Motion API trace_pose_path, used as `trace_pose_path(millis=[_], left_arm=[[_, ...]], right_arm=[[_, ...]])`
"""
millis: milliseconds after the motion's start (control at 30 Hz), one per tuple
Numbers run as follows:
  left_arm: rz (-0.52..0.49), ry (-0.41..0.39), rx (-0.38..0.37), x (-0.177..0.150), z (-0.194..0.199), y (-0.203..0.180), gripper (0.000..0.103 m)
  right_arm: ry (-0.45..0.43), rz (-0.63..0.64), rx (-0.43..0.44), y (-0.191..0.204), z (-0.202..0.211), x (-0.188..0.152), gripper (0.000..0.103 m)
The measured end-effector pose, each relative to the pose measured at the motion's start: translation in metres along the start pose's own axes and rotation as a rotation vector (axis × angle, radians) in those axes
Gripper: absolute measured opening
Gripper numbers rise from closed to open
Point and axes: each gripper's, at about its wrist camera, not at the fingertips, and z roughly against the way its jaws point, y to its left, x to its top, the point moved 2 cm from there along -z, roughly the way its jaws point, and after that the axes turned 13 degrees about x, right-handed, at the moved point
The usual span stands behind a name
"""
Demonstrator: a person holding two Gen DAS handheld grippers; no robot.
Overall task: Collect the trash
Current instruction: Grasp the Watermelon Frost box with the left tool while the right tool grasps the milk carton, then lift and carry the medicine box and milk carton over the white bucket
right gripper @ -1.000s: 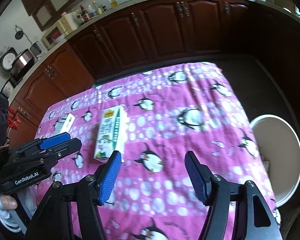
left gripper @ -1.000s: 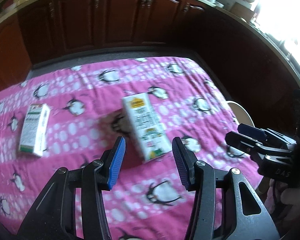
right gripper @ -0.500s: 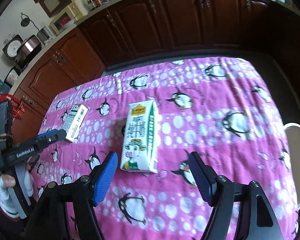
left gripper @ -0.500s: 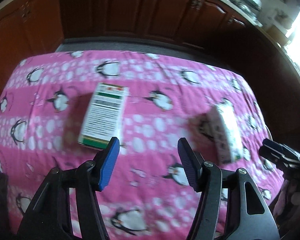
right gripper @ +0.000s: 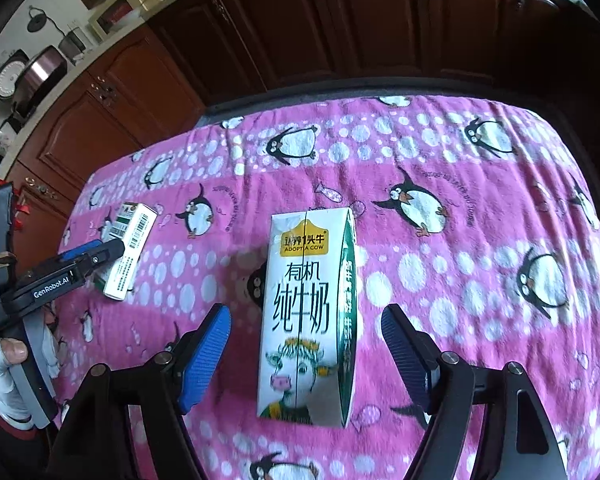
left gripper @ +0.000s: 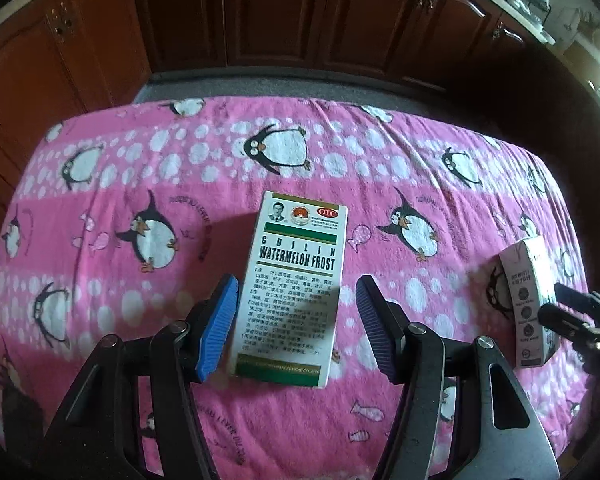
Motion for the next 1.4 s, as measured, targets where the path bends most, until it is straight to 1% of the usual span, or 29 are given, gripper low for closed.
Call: trace_pose_path(millis=[100,133,167,267,333,367,400,467,567,733,900,1067,1167,1267,1400], left_arm=[[0.015,-0.002,0.002,0.002,-0.005,0.006,0.060],[0.012,0.014,0.000,0.002,-0.008,0.006,0.060],[0.011,0.049,-0.013,0.002,-0.010,0.006,0.060],[0.006,0.086,-0.019,0.000,-0.021,0.003,0.060],[0.007,0.096,-0.018,-0.003,-0.024,0.002,0.059],[0.010,0.088,-0.012,-0.004,-0.023,0.002,0.058],[0.014,0.079,-0.012,-0.005,-0.021,0.000,0.052],[0.013,0.076,-0.035,-0.007,-0.017,-0.002,0.052],[0.001,0.041,-0.036,-0.010,-0.006,-0.006,0.052],[-0.018,-0.007,-0.072,-0.019,0.017,-0.026,0.051],[-0.077,-0.048,-0.103,-0.027,0.041,-0.061,0.051],[-0.119,-0.065,-0.132,-0.034,0.060,-0.089,0.051],[-0.163,-0.078,-0.151,-0.040,0.070,-0.110,0.051],[-0.198,-0.088,-0.154,-0.046,0.080,-0.128,0.051],[-0.254,-0.099,-0.182,-0.054,0.094,-0.157,0.051]], right_arm=[[0.009,0.001,0.002,0.001,-0.008,0.002,0.076],[0.011,0.002,0.000,0.001,-0.009,0.002,0.076],[0.018,0.003,-0.002,0.001,-0.014,0.003,0.076],[0.034,0.014,0.002,0.001,-0.023,0.003,0.076],[0.028,0.008,0.005,-0.003,-0.028,0.002,0.069],[0.025,0.006,0.001,-0.004,-0.030,0.002,0.055],[0.020,0.008,-0.004,-0.006,-0.030,0.001,0.050],[0.010,0.010,0.018,-0.007,-0.025,-0.001,0.050],[-0.001,0.037,0.020,-0.004,-0.012,-0.006,0.050],[-0.044,0.041,0.048,-0.003,0.016,-0.014,0.050],[-0.084,0.043,0.053,-0.006,0.047,-0.025,0.050],[-0.117,0.033,0.053,-0.014,0.070,-0.036,0.050],[-0.139,0.025,0.050,-0.019,0.083,-0.044,0.050],[-0.158,0.018,0.041,-0.026,0.097,-0.051,0.050],[-0.189,-0.002,0.026,-0.041,0.120,-0.061,0.050]])
